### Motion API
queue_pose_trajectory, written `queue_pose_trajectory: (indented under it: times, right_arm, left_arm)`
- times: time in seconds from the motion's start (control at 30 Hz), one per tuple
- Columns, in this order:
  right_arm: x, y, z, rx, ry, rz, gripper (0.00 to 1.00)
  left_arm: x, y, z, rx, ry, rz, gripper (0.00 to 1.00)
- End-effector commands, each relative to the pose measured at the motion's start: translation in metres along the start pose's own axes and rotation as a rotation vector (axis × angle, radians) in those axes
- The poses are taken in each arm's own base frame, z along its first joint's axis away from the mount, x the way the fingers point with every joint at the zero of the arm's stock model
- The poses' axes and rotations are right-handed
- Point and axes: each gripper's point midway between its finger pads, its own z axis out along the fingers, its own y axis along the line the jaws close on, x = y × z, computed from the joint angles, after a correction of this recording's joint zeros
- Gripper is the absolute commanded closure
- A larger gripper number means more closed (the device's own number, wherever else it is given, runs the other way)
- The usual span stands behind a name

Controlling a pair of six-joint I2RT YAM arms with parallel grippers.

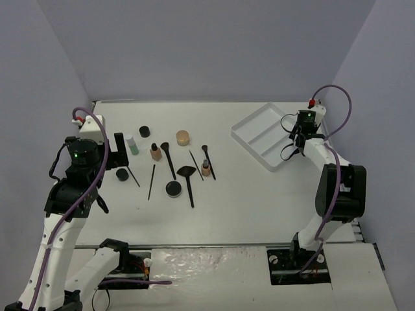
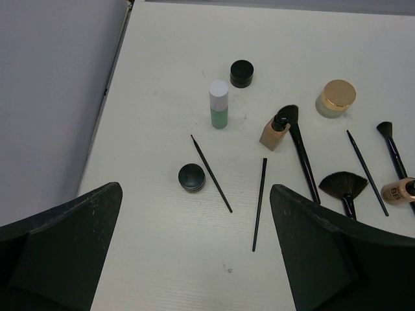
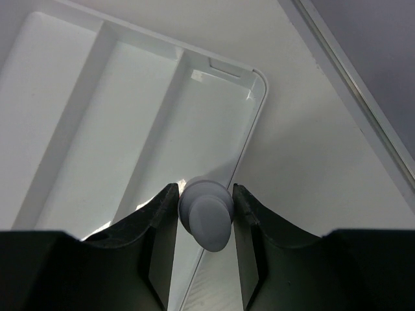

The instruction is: Organize the makeup

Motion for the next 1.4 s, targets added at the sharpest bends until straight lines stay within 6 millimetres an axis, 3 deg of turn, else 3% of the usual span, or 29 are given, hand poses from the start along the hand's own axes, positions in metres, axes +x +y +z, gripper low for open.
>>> queue_pose_trajectory:
  times: [0.0,0.27,0.63,1.23,1.3,1.37]
  right_arm:
    - [-0.068,0.003,0.009,-0.028,-0.19,0.068,1.0]
    - [-0.078,-0.004,0.034,0.011,-0.222,0.054,1.0]
    - [-0.068,-0.015,0.061,0.068,-0.225,0.028,1.0]
    - [-0.062,-0.024,0.084,0.072,-0.199,0.017,0.99]
    - [-0.059,-0.024,0.087,0.074,-0.182,0.019,0.95]
    - [-0.059,-0.024,0.087,0.078,-0.177,0.016,0.84]
  left_arm:
    - [-0.019,-0.003,-0.002,0.012,-0.074,-0.031,0.03]
    - [-0.012,-0.006,0.001,0.02,-0.058,-0.022,0.03]
    - [-0.008,-0.006,0.001,0.017,-0.038,-0.016,0.03]
    - [-0.002,-0.007,0.003,0.02,-0.011,-0.025,0.03]
    - [-0.001,-0.008,0.003,0.022,-0.008,-0.027,0.03]
    - [-0.001,-0.007,0.002,0.018,-0.008,-0.026,0.03]
